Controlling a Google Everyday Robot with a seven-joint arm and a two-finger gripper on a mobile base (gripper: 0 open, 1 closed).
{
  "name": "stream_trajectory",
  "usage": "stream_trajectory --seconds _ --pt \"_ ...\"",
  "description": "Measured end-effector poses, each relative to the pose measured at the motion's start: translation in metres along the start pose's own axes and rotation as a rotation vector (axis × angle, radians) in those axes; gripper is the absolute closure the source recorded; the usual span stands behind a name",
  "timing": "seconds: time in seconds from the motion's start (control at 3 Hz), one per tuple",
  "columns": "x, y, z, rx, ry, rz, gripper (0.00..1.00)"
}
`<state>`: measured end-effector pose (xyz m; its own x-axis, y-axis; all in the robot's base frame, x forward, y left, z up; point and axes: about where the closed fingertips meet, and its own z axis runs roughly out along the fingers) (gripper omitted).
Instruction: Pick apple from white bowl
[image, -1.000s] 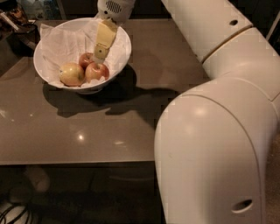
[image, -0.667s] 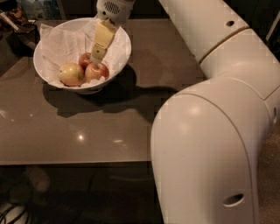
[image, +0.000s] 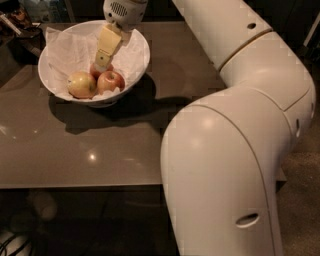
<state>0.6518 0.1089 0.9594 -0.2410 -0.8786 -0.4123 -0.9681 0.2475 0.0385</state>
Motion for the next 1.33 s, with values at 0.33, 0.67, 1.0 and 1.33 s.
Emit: stream_trajectory --seconds 0.33,0.67,1.0,1.33 --pt "-0.003 0.000 0.007 -0.014 0.003 0.055 0.17" --pt "-0.004 0.000 0.015 -0.033 0.007 0.105 0.17" --pt "-0.003 0.000 0.023 -0.050 0.011 0.147 0.17" --pt "0.000 0.000 0.028 -0.062 0.016 0.178 0.17"
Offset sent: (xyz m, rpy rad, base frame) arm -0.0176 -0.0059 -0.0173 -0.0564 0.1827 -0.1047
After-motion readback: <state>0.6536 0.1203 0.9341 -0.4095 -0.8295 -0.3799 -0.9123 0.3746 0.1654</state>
